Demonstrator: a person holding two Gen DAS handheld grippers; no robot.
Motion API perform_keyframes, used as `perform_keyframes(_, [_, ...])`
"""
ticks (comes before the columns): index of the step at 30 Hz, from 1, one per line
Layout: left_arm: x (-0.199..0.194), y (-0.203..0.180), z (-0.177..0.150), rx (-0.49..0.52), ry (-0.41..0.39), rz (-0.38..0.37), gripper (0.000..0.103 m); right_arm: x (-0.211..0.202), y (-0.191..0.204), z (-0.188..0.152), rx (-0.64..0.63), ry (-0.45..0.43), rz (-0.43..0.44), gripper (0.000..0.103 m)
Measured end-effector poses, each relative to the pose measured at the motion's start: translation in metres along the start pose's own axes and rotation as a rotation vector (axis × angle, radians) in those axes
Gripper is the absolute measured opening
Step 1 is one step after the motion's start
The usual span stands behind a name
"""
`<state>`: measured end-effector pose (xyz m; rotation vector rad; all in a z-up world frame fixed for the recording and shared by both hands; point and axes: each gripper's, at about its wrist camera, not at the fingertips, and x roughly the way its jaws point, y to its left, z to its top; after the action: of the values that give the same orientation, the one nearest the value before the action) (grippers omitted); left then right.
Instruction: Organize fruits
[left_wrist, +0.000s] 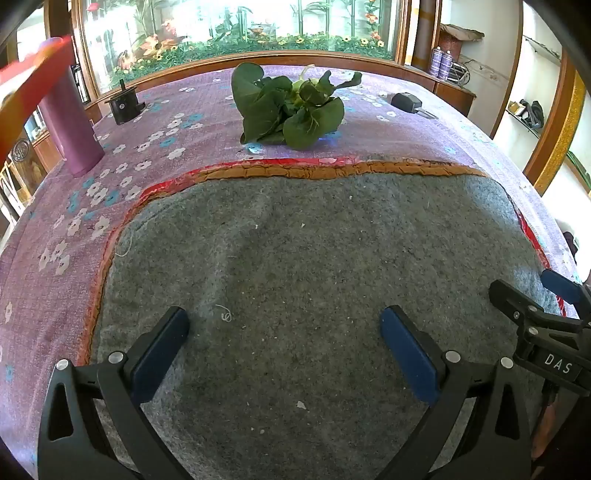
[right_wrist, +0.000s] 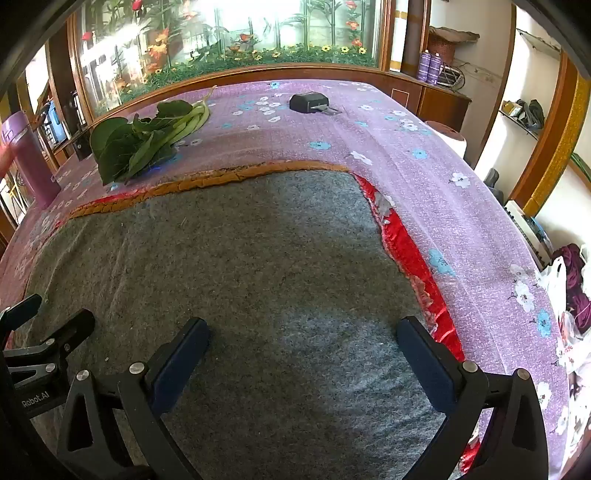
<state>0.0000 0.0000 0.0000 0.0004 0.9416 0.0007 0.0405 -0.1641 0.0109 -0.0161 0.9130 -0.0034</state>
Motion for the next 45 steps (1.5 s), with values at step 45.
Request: perform_keyframes(45, [0.0000, -0.0012, 0.0002, 0.001, 0.002, -0.001, 0.103, 0.0000, 0.0023, 0.0002, -0.001, -0.001, -0.001, 0.103])
